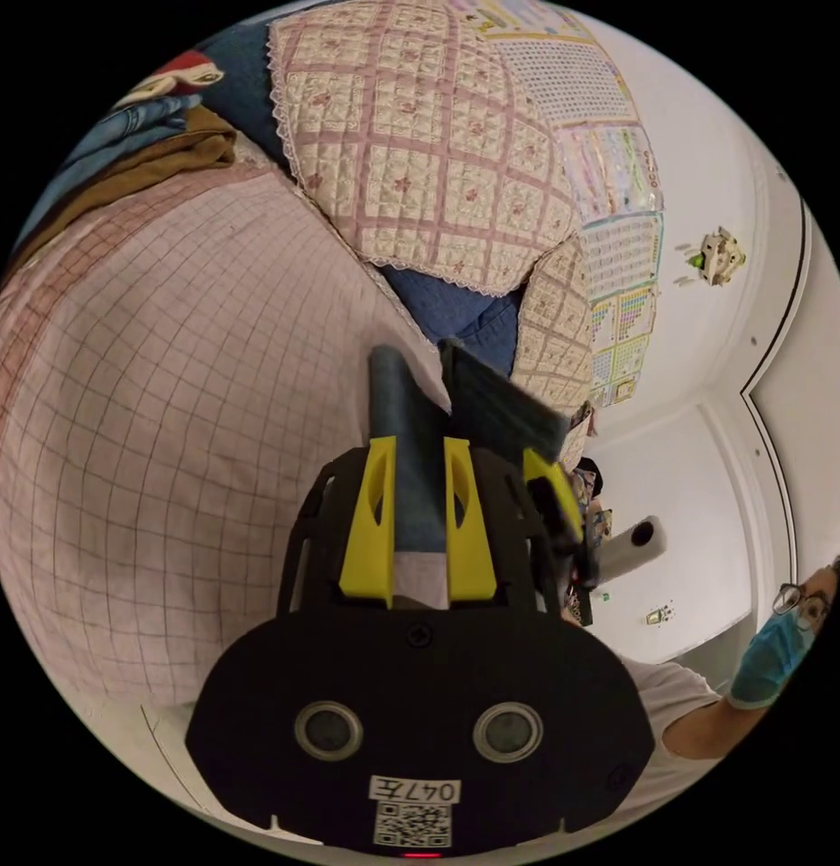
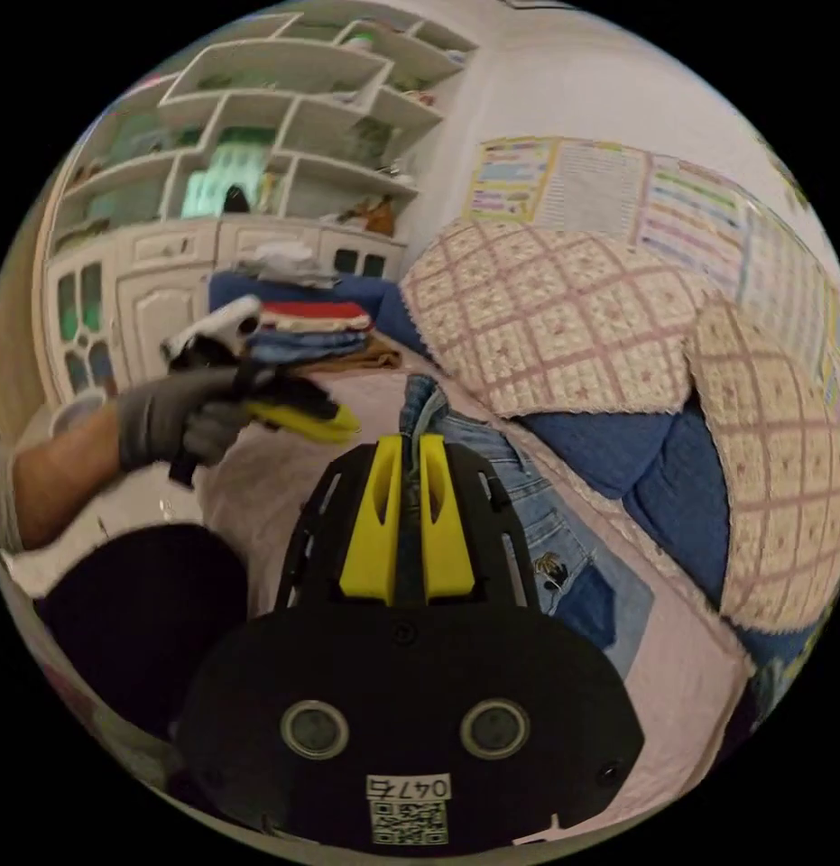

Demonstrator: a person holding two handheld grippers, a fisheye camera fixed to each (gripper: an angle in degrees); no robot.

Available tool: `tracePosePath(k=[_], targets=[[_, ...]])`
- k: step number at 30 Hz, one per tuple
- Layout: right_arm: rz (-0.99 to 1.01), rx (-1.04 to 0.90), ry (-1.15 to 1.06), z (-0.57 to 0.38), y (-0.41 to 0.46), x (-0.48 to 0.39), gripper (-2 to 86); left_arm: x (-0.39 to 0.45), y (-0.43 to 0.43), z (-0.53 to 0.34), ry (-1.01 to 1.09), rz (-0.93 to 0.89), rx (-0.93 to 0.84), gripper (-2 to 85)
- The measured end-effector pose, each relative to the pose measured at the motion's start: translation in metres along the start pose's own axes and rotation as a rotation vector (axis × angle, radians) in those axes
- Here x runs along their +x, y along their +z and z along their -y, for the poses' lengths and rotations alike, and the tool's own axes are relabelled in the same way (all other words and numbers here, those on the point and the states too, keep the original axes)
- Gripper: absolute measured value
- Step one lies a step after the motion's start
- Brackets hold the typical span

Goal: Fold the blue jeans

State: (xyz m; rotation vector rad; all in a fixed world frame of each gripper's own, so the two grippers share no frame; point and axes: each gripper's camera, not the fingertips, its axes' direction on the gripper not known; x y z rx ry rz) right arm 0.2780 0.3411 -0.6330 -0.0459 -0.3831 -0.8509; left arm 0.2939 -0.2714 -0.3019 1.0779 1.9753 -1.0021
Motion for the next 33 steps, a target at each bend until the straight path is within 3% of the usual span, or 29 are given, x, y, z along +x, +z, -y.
tracePosePath(k=[3, 10, 13, 15, 19, 23, 28, 33], targets=[[0.065, -0.154, -0.084, -0.015, 0.039, -0.038, 0.5, -0.003, 0.016, 0.002, 0.008, 0.018, -0.002, 8.9], [0.058, -0.208, -0.208, -0.013, 0.060, -0.068, 3.5, -0.002, 0.082, 0.014, 0.018, 0.041, -0.109, 11.7], [0.147, -0.180, -0.196, -0.005, 0.036, -0.063, 6.1, 0.006, 0.115, 0.015, 0.052, 0.098, -0.164, 13.3], [0.086, -0.144, -0.154, -0.009, 0.010, -0.049, 6.5, 0.014, 0.131, 0.012, 0.098, 0.165, -0.169, 13.4], [-0.093, -0.227, 0.160, -0.058, -0.030, 0.033, 7.4, 0.020, 0.153, 0.007, 0.146, 0.227, -0.187, 13.2], [0.037, -0.316, 0.505, -0.120, -0.030, 0.102, 9.3, 0.013, 0.178, 0.007, 0.127, 0.239, -0.196, 13.1], [0.073, -0.213, 0.662, -0.152, -0.017, 0.120, 8.8, -0.008, 0.191, 0.013, -0.011, 0.175, -0.187, 15.1], [0.127, -0.164, 0.758, -0.184, 0.017, 0.134, 7.3, -0.028, 0.228, 0.011, -0.033, 0.159, -0.295, 15.0]])
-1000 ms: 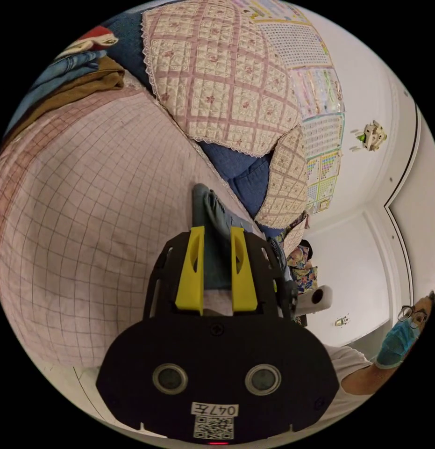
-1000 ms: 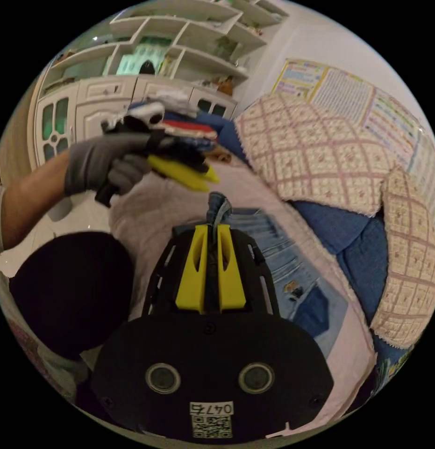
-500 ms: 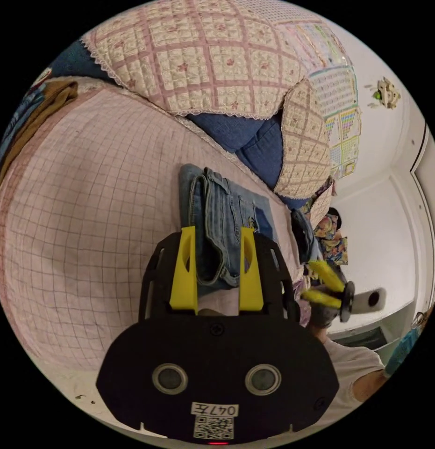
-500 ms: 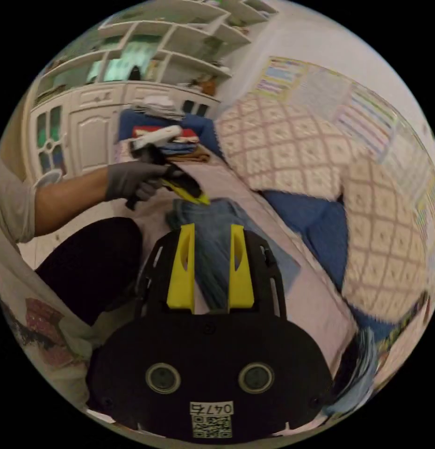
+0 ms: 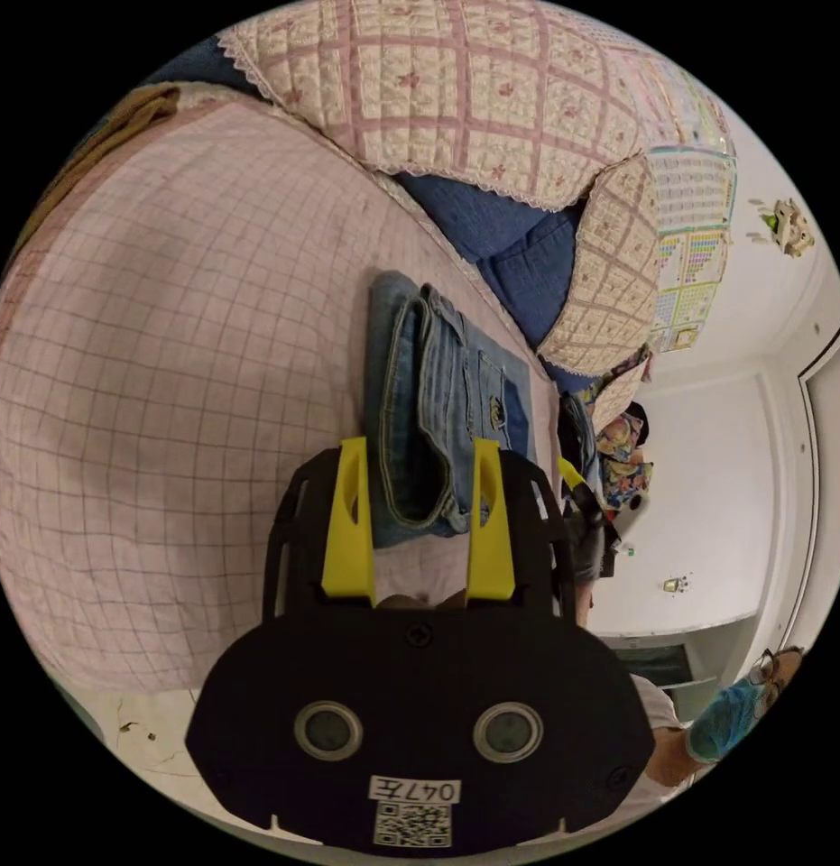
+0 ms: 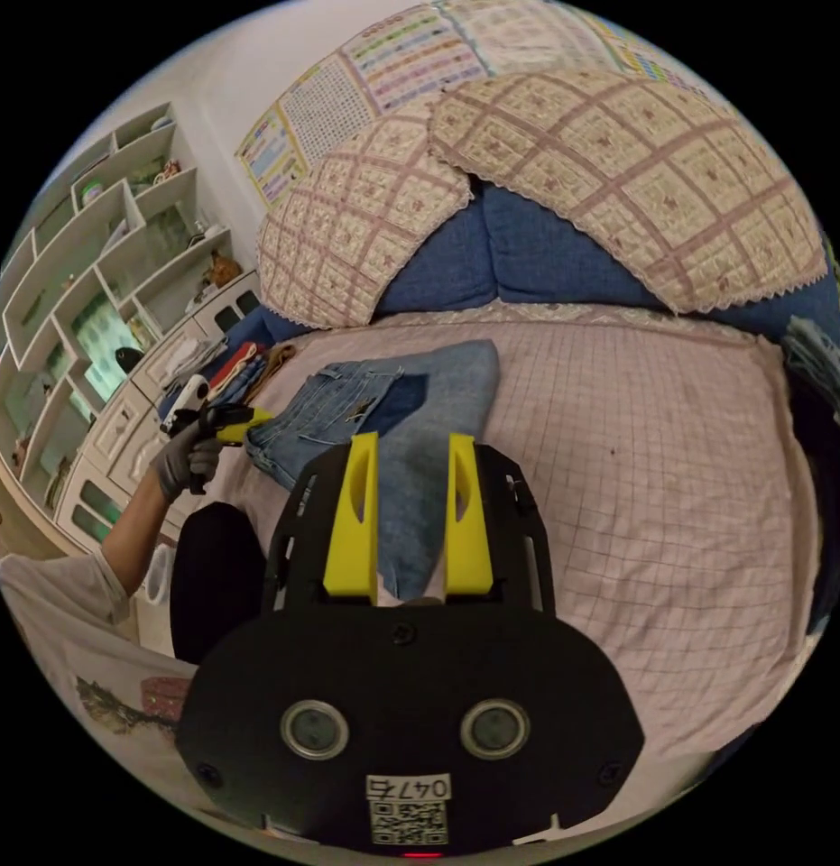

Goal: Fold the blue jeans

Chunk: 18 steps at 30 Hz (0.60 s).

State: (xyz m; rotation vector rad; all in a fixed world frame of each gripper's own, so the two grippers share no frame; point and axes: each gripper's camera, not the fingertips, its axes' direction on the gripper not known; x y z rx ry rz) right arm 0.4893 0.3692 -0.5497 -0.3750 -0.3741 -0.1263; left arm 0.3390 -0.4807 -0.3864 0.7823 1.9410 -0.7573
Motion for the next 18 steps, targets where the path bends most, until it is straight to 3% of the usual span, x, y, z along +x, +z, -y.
tracePosePath(k=[6, 10, 13, 18], targets=[[0.126, 0.034, 0.064, -0.028, 0.035, 0.019, 6.9, -0.010, 0.025, 0.008, 0.009, 0.017, -0.039, 12.9], [0.009, 0.106, -0.299, -0.021, 0.030, -0.074, 7.3, -0.018, 0.038, 0.016, -0.003, -0.004, -0.086, 13.3], [0.046, 0.018, -0.574, -0.017, 0.067, -0.165, 8.3, -0.025, 0.047, 0.022, -0.003, -0.019, -0.122, 13.7], [-0.260, -0.076, -1.021, -0.040, 0.166, -0.273, 10.9, -0.050, 0.054, 0.010, -0.036, -0.114, -0.089, 14.7]])
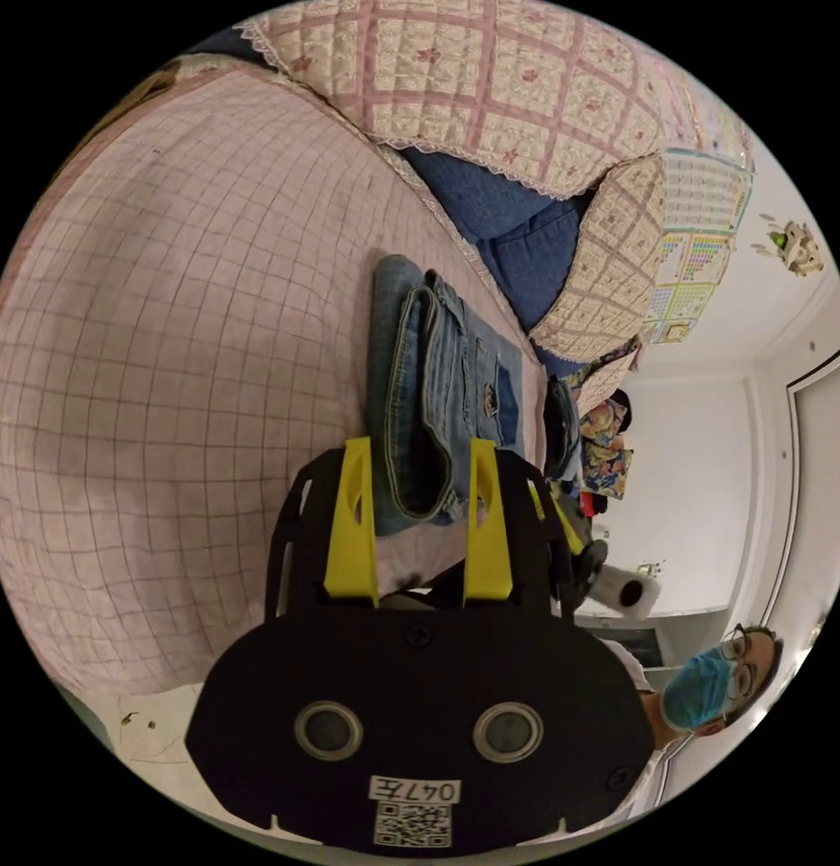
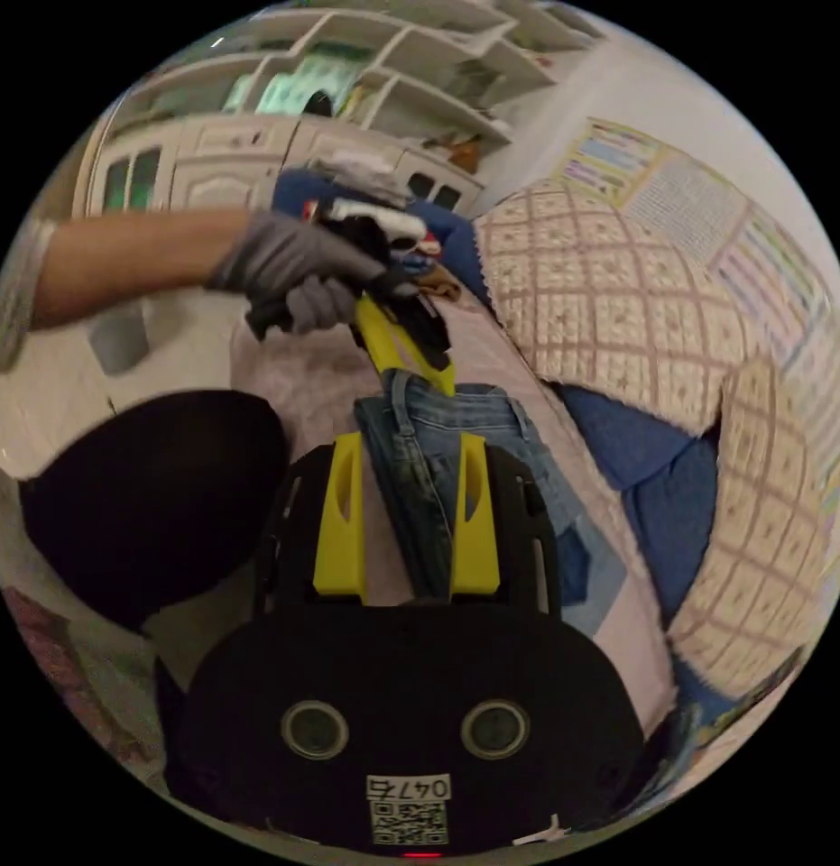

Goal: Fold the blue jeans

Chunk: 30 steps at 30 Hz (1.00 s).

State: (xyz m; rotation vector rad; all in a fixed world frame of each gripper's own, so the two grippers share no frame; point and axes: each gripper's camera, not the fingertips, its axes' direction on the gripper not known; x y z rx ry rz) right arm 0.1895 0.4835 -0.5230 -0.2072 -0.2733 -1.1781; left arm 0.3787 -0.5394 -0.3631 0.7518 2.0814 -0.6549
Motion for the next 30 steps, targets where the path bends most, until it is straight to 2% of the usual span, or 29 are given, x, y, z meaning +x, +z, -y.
tracePosePath(k=[2, 5, 9, 14, 18, 22, 25, 28, 30], targets=[[-0.113, -0.088, -0.145, 0.018, 0.036, -0.031, 11.1, -0.011, -0.001, -0.008, -0.007, -0.051, 0.024, 14.8], [-0.255, -0.087, -0.236, 0.024, 0.060, -0.053, 10.4, -0.028, -0.002, -0.020, -0.006, -0.130, 0.046, 14.4], [-0.319, -0.075, -0.277, 0.030, 0.076, -0.055, 5.6, -0.049, 0.000, -0.031, -0.021, -0.160, 0.070, 14.5], [0.000, 0.008, 0.137, 0.037, 0.074, 0.029, 1.5, -0.068, 0.007, -0.039, -0.040, -0.236, 0.085, 15.8], [0.117, 0.070, 0.278, 0.028, 0.083, 0.070, 1.6, -0.075, 0.021, -0.031, -0.032, -0.337, 0.085, 17.6], [0.301, 0.040, 0.295, 0.024, 0.105, 0.095, 5.3, -0.081, 0.041, -0.025, -0.031, -0.251, 0.000, 18.5], [0.435, 0.121, 0.487, -0.010, 0.098, 0.138, 11.0, -0.080, 0.048, -0.034, 0.023, -0.104, -0.064, 18.0], [0.341, 0.196, 0.831, -0.078, 0.092, 0.200, 10.6, -0.083, 0.044, -0.047, 0.075, -0.061, -0.094, 16.6], [0.250, 0.145, 1.036, -0.119, 0.101, 0.235, 10.6, -0.088, 0.041, -0.059, 0.098, -0.015, -0.109, 14.4]])
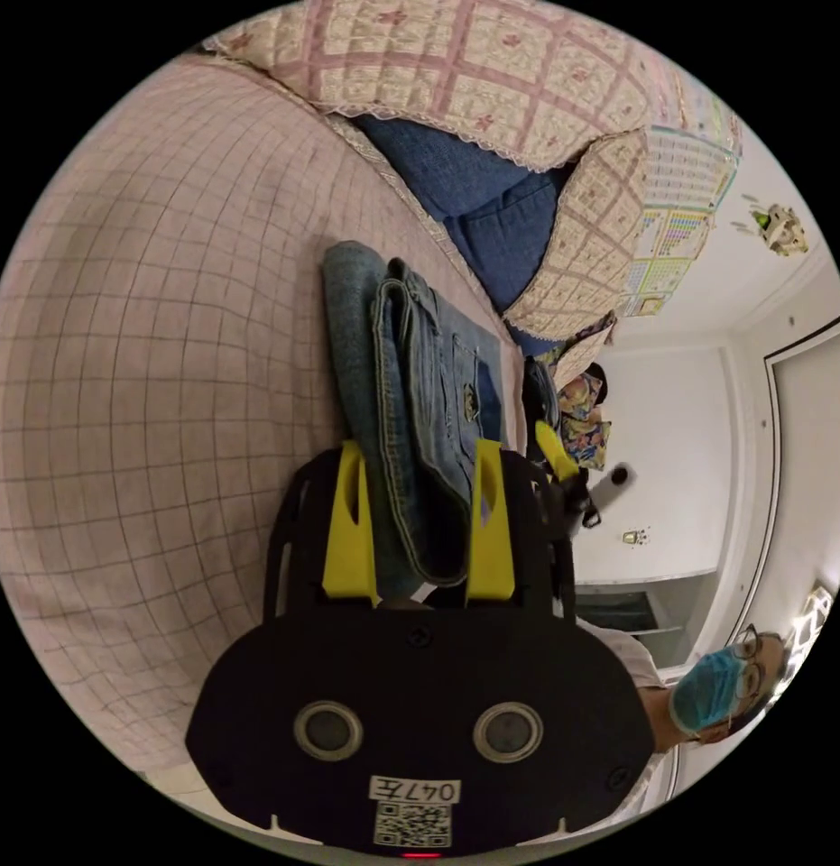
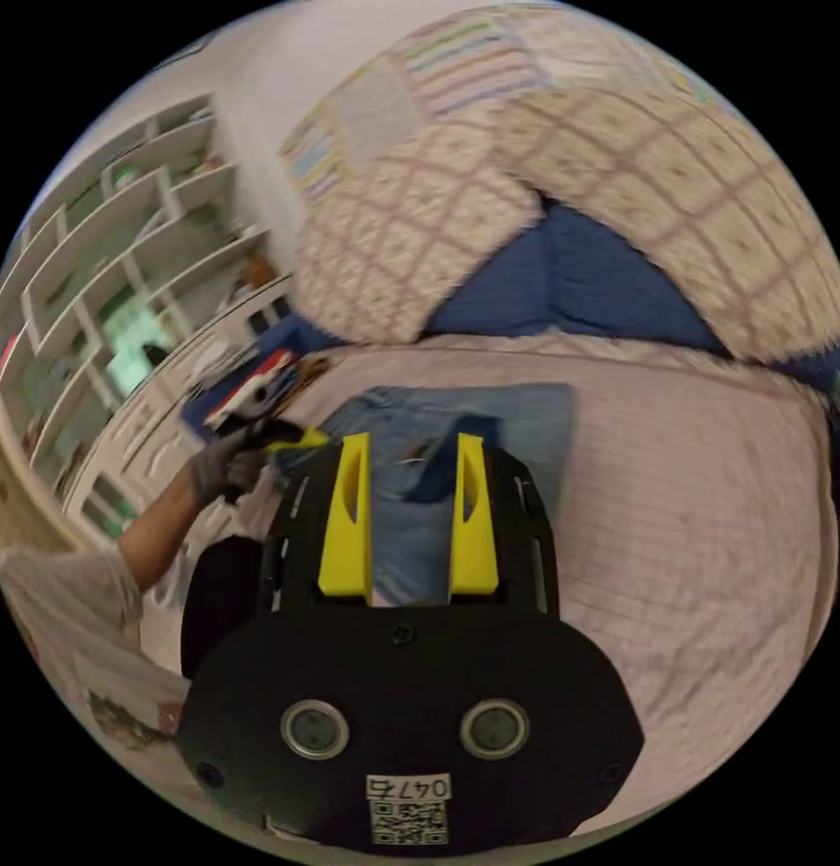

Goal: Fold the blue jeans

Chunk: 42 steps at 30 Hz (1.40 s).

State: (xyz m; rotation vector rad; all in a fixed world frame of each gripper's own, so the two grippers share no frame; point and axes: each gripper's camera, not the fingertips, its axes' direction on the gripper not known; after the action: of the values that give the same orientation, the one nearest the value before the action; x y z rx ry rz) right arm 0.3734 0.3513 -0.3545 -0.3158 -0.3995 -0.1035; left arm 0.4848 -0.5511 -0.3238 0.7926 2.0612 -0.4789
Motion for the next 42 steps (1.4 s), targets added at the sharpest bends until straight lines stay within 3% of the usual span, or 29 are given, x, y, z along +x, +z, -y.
tracePosePath(k=[2, 5, 10, 12, 19, 23, 29, 35, 38, 40, 42], targets=[[-0.007, -0.086, 0.143, 0.010, 0.015, 0.051, 11.3, -0.004, -0.003, -0.011, 0.008, 0.010, -0.005, 13.5], [0.081, -0.247, 0.184, 0.017, 0.056, 0.071, 10.6, -0.016, -0.011, -0.032, -0.001, -0.011, 0.010, 11.3], [0.155, -0.202, 0.173, 0.036, 0.068, 0.063, 1.7, -0.039, -0.028, -0.076, -0.036, -0.148, 0.087, 7.4], [0.081, -0.216, 0.079, 0.049, 0.066, 0.042, 0.5, -0.034, -0.039, -0.099, 0.009, -0.151, 0.107, 6.6], [-0.089, -0.099, -0.321, 0.104, 0.020, -0.083, -0.4, 0.004, -0.102, -0.209, 0.169, -0.197, 0.287, 6.0], [0.039, -0.134, -0.472, 0.128, 0.020, -0.154, -0.5, 0.018, -0.160, -0.339, 0.260, -0.198, 0.548, 5.9], [0.170, -0.224, -0.750, 0.163, 0.083, -0.289, -0.5, -0.020, -0.242, -0.476, 0.140, -0.272, 0.836, 5.8], [0.336, -0.157, -0.829, 0.260, 0.127, -0.423, -0.1, 0.006, -0.365, -0.531, 0.188, -0.040, 1.153, 5.8], [0.322, -0.158, -0.822, 0.312, 0.155, -0.481, 2.4, 0.013, -0.424, -0.529, 0.107, 0.057, 1.291, 5.8], [0.225, -0.149, -0.739, 0.332, 0.169, -0.496, 10.3, 0.002, -0.452, -0.516, -0.031, 0.099, 1.327, 5.8], [0.200, -0.132, -0.670, 0.334, 0.169, -0.496, 12.8, -0.028, -0.477, -0.494, -0.289, 0.155, 1.294, 6.0]])
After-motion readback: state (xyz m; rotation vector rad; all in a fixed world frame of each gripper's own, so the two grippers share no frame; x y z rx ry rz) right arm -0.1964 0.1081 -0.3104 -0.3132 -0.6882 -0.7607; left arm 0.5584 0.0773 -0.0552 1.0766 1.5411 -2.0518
